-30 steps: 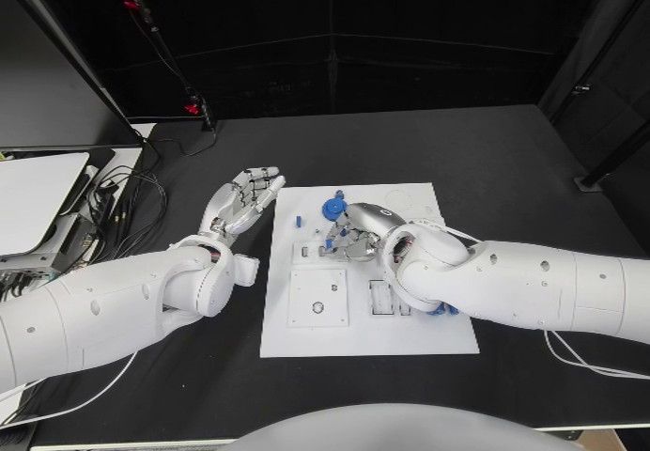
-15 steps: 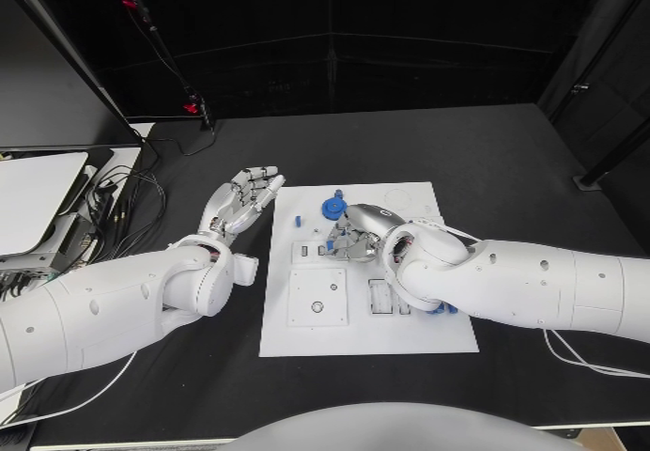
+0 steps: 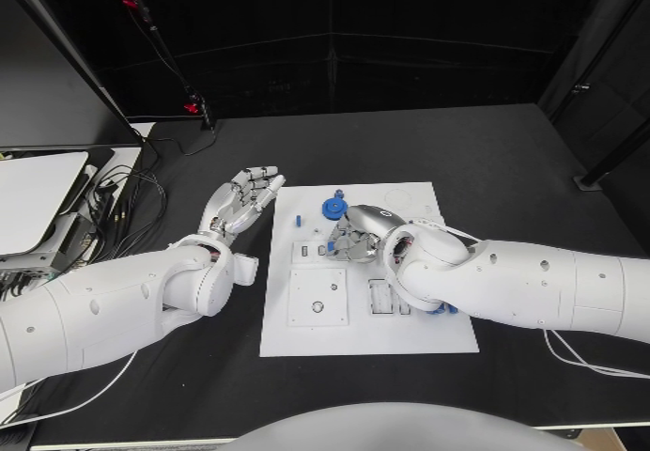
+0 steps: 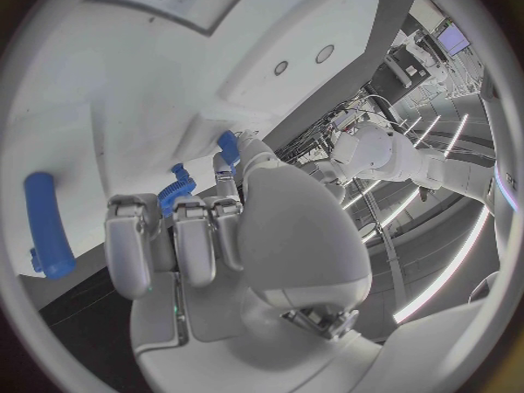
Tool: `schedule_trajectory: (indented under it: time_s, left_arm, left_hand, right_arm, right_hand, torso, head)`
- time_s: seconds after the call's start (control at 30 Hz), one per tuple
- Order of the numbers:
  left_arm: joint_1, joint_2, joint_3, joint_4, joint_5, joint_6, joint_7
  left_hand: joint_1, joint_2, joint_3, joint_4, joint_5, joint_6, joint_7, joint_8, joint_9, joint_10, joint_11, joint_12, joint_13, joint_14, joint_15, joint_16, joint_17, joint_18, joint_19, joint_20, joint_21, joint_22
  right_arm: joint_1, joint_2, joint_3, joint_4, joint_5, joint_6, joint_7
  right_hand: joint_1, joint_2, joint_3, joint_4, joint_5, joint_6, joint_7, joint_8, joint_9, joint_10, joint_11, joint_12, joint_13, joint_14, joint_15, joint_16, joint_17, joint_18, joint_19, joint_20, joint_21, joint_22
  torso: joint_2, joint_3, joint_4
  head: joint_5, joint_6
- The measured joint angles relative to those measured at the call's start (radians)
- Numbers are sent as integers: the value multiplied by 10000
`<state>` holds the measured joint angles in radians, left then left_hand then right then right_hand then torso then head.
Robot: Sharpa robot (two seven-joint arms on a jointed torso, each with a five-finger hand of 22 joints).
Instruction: Assemble the parts on the task board
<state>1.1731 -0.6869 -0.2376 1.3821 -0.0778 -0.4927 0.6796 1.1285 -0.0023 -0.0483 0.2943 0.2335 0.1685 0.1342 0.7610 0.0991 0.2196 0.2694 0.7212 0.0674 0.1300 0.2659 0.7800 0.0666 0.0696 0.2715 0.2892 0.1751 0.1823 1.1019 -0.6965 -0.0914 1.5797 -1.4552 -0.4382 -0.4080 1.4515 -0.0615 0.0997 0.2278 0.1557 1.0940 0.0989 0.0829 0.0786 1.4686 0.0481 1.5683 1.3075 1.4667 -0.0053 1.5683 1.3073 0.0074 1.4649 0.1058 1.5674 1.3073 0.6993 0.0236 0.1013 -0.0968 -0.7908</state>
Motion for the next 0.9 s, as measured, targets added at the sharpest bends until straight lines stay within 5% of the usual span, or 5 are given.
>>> schedule_trajectory:
  time_s: [0.9]
  left_arm:
    - [-16,-3,-3,-22,0,1,0]
  left_hand:
    - [53,53,0,0,0,0,0,0,-24,0,0,0,0,0,0,0,0,-1,0,0,0,0]
  right_arm:
    - [-8,-16,0,19,0,1,-19]
  right_hand:
    - [-164,-164,-68,68,-49,-404,274,-171,-104,-1,76,0,0,0,0,0,7,-1,0,0,0,0]
  torso:
    - [0,0,-12]
  head:
    - [-40,5]
